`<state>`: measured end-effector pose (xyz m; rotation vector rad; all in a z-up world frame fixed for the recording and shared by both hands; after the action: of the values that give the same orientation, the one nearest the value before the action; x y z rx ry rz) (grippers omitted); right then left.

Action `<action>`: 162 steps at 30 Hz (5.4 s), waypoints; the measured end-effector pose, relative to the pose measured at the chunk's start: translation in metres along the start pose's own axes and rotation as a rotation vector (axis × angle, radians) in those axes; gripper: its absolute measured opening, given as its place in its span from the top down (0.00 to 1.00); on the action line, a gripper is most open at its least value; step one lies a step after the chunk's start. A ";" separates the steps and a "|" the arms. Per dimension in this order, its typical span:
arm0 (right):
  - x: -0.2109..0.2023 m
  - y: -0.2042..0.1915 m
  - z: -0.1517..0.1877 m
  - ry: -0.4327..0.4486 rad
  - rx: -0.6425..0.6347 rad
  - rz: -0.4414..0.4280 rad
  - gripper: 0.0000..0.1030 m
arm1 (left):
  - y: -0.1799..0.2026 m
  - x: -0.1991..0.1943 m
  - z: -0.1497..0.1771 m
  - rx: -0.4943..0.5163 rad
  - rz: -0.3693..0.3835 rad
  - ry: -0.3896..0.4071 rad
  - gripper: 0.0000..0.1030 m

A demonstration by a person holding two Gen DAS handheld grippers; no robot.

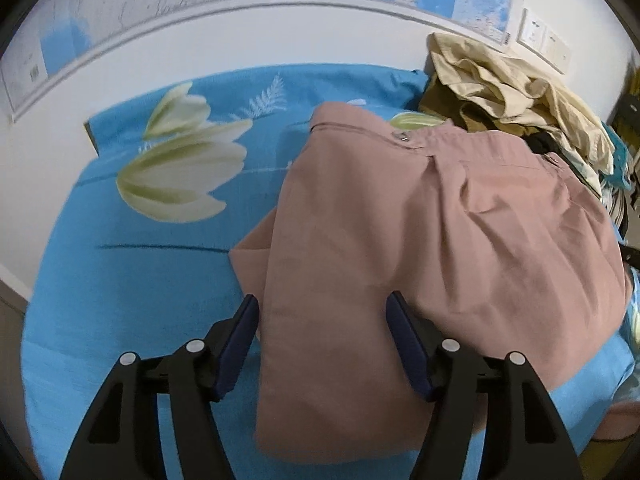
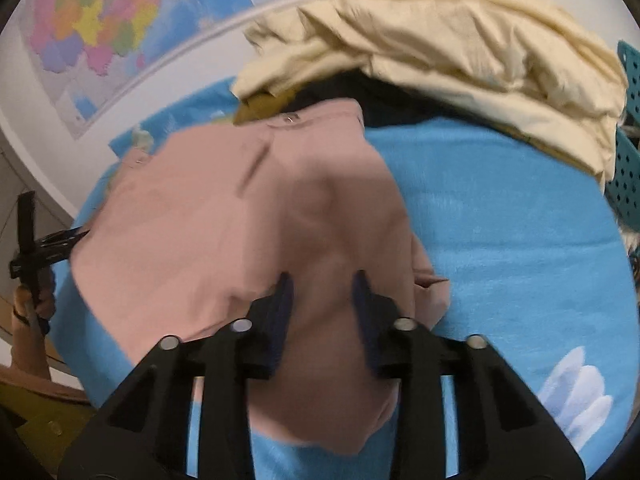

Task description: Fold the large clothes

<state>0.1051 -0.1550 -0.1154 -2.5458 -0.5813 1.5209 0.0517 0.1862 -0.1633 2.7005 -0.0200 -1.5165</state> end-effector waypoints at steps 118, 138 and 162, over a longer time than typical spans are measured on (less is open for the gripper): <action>0.030 -0.055 -0.027 0.080 0.270 -0.395 0.82 | 0.065 0.015 0.002 -0.322 0.388 -0.026 0.69; -0.046 -0.216 -0.181 0.256 -0.149 -0.500 0.86 | -0.044 -0.109 -0.115 -0.272 0.199 0.262 0.81; 0.188 -0.361 -0.118 -0.170 -0.250 -0.607 0.62 | -0.313 0.012 -0.053 -0.632 -0.084 0.145 0.70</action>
<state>0.1918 0.2599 -0.1059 -2.0895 -1.4841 1.4964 0.1005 0.5005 -0.1602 2.2990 0.4935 -1.0892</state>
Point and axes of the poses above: each gripper's, at about its wrist camera, not at the fingertips, and x roughly the way its jaws point, y to its right, z to its underside, the point moved 8 cm from there along x, roughly the way its jaws point, and after that the axes turned 5 degrees about -y, right-handed, at the moved point
